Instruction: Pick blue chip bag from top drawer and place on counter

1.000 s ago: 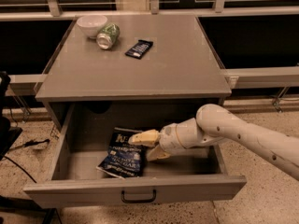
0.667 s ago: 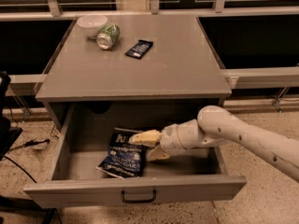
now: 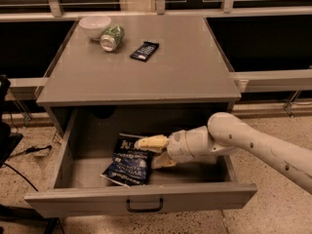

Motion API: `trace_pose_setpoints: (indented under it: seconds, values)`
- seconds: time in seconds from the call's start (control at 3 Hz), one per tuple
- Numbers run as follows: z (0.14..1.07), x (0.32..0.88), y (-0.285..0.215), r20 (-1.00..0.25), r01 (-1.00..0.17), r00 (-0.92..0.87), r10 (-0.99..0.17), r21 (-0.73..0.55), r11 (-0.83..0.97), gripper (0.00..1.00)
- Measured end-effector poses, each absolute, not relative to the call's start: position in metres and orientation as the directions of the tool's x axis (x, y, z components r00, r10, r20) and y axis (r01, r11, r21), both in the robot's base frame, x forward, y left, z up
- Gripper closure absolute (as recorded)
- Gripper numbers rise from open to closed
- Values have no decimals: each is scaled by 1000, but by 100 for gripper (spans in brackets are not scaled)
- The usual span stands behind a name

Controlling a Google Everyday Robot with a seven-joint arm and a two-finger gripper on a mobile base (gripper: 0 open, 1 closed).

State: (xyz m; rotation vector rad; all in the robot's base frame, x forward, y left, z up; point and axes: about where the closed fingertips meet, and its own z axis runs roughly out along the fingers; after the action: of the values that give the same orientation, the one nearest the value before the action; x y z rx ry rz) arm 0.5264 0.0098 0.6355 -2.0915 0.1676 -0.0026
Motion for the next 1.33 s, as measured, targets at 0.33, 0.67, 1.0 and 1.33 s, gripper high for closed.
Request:
trace_pose_setpoints:
  seconds: [0.33, 0.67, 1.0, 1.33]
  values:
    - [641, 528, 14, -79, -127, 989, -123, -883, -451, 30]
    - [649, 528, 19, -77, -120, 990, -118, -896, -428, 30]
    - [658, 529, 24, -72, -112, 991, -111, -905, -411, 31]
    - [659, 529, 25, -71, -110, 991, -109, -906, -410, 33]
